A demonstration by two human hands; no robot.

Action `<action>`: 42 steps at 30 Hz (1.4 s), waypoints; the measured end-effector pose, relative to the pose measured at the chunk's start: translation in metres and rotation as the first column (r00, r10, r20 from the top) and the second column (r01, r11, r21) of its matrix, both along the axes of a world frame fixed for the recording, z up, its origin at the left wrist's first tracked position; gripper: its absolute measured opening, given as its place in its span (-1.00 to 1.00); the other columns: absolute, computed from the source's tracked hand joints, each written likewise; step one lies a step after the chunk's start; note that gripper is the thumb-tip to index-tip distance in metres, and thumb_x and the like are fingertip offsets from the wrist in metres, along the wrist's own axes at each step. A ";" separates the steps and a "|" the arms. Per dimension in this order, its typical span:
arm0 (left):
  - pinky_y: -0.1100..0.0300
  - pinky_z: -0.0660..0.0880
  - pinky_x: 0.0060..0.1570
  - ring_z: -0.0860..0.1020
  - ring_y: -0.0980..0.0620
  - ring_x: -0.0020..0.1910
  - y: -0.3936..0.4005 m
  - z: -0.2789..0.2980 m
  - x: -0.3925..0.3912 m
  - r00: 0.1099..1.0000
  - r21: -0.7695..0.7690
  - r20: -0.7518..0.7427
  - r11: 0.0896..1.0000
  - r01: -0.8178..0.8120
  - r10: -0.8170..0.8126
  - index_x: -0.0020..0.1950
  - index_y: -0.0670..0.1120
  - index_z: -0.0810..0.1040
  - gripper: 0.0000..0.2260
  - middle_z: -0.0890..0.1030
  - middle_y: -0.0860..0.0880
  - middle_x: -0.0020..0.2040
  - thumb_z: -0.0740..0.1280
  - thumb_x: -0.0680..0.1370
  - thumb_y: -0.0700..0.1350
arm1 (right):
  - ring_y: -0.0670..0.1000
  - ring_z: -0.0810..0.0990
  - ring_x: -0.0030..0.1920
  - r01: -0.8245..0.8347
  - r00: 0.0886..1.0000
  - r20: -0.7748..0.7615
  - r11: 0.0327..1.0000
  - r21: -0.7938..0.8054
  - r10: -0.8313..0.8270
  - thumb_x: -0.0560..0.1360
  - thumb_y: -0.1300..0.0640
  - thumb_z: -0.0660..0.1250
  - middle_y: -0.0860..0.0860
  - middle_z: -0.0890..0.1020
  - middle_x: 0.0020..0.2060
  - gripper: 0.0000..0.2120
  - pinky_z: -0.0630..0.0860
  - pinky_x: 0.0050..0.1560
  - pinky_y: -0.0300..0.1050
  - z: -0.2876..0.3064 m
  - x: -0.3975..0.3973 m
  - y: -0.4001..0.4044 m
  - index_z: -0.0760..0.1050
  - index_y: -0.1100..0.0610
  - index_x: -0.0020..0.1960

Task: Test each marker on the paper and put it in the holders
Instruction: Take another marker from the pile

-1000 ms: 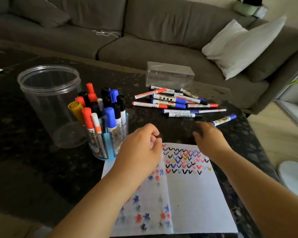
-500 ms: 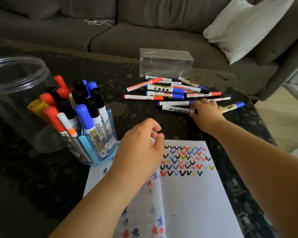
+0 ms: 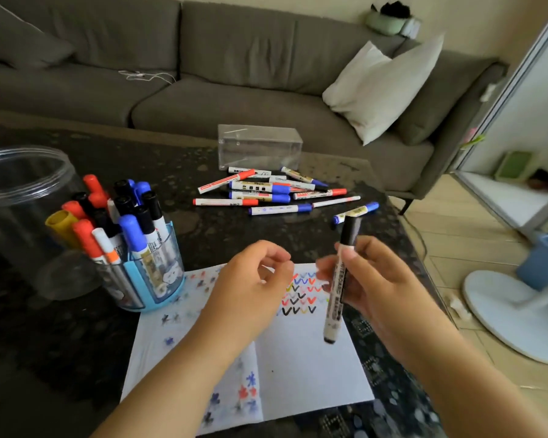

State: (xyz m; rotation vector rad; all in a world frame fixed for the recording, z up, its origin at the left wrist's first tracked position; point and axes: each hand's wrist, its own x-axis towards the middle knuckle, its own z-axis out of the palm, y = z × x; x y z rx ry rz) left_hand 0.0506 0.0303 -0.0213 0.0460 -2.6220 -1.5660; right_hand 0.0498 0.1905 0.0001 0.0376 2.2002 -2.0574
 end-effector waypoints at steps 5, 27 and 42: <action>0.30 0.46 -0.03 0.56 0.21 -0.08 0.017 -0.002 0.019 0.963 0.341 0.165 0.928 0.147 -0.213 -0.04 0.22 0.56 -0.79 0.61 0.24 -0.15 0.13 0.60 0.11 | -0.07 0.35 -0.46 -0.045 0.960 0.243 0.934 -0.355 0.138 0.60 0.08 0.12 0.07 0.46 -0.39 -0.69 0.34 -0.47 -0.24 -0.020 0.039 -0.012 0.58 0.20 -0.10; 0.05 0.42 0.26 0.63 0.04 0.01 0.039 -0.015 0.023 0.965 0.672 0.262 0.723 -0.162 -0.027 -0.25 -0.01 0.69 -0.70 0.70 -0.01 -0.14 0.23 0.59 -0.06 | -0.15 0.47 -0.40 0.125 0.934 -0.343 0.805 0.580 0.102 0.56 0.01 0.18 -0.14 0.44 -0.55 -0.67 0.34 -0.39 -0.36 -0.048 0.034 -0.021 0.27 -0.17 -0.37; 0.31 0.57 -0.18 0.67 0.13 -0.17 0.028 0.004 0.033 0.937 0.889 0.066 0.446 0.101 -0.343 -0.19 -0.14 0.45 -0.76 0.66 -0.06 -0.35 0.16 0.43 0.03 | -0.17 0.20 -0.57 -0.248 0.883 0.227 0.820 -0.516 0.410 0.60 -0.03 0.13 -0.04 0.33 -0.50 -0.65 0.16 -0.62 -0.37 -0.021 0.038 -0.015 0.48 0.17 -0.21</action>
